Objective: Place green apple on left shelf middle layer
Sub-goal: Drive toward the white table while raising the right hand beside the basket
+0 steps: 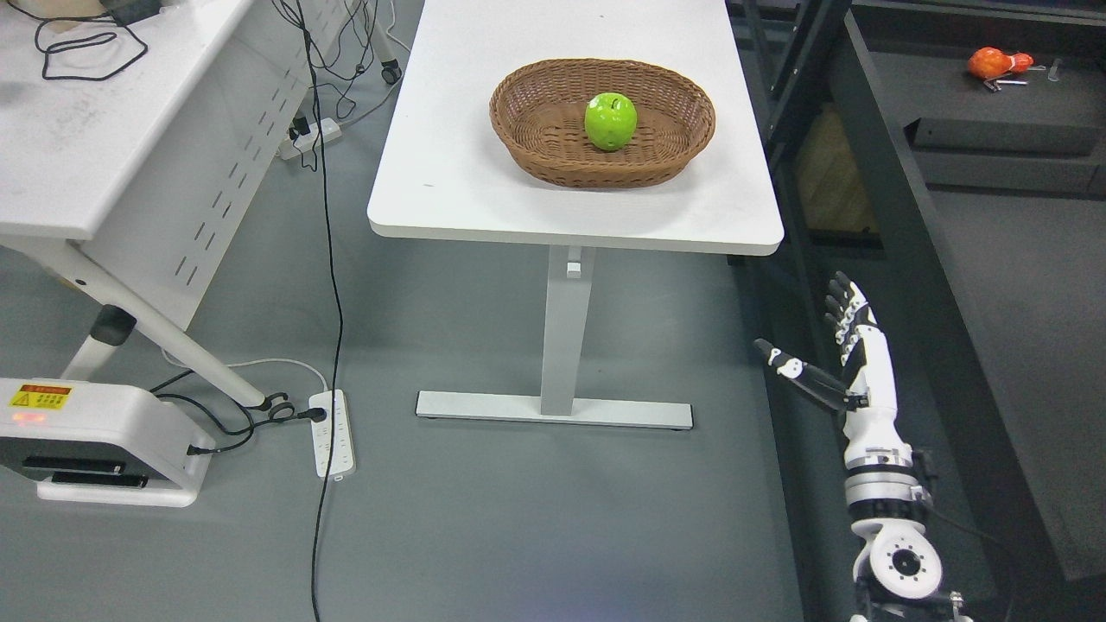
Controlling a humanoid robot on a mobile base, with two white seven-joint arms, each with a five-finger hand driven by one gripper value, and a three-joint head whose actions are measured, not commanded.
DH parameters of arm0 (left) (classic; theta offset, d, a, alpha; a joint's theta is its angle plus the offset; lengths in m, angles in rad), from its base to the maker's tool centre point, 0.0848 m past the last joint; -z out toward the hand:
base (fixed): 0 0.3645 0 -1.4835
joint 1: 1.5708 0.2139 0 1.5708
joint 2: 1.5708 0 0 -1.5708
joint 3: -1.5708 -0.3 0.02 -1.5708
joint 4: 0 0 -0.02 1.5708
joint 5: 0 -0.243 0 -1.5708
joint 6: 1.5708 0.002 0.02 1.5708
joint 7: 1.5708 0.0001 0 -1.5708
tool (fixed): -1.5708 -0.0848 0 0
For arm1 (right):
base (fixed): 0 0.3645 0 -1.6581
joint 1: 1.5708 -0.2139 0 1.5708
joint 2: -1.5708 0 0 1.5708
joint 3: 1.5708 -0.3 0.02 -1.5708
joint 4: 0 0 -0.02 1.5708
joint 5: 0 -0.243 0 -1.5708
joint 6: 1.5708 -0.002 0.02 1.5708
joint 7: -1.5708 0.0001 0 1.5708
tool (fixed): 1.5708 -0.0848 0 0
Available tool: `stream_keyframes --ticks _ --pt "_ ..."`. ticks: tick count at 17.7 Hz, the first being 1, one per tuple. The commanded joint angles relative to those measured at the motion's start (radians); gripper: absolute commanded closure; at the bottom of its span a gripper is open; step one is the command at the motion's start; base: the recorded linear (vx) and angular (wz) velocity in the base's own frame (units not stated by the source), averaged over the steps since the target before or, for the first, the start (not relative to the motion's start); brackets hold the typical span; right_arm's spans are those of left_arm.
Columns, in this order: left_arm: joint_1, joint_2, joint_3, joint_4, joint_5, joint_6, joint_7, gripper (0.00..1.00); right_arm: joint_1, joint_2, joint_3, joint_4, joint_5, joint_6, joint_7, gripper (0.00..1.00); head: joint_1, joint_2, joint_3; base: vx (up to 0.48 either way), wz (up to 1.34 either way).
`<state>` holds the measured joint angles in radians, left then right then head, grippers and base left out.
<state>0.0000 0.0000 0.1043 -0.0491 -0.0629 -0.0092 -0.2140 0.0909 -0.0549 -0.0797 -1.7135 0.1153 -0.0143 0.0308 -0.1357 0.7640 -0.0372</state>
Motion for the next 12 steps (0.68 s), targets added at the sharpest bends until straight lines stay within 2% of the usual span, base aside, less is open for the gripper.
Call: stream_keyframes --ticks 1,12 --pt "0.009 0.017 0.000 0.000 0.000 -0.001 -0.001 0.00 0.003 -0.003 0.000 0.000 0.000 0.000 0.000 0.00 0.0000 0.000 0.000 0.056 0.03" --pt "0.009 0.017 0.000 0.000 0.000 0.000 0.001 0.00 0.000 -0.014 -0.037 0.006 0.010 -0.019 0.003 0.00 0.0000 0.000 0.000 0.034 0.03"
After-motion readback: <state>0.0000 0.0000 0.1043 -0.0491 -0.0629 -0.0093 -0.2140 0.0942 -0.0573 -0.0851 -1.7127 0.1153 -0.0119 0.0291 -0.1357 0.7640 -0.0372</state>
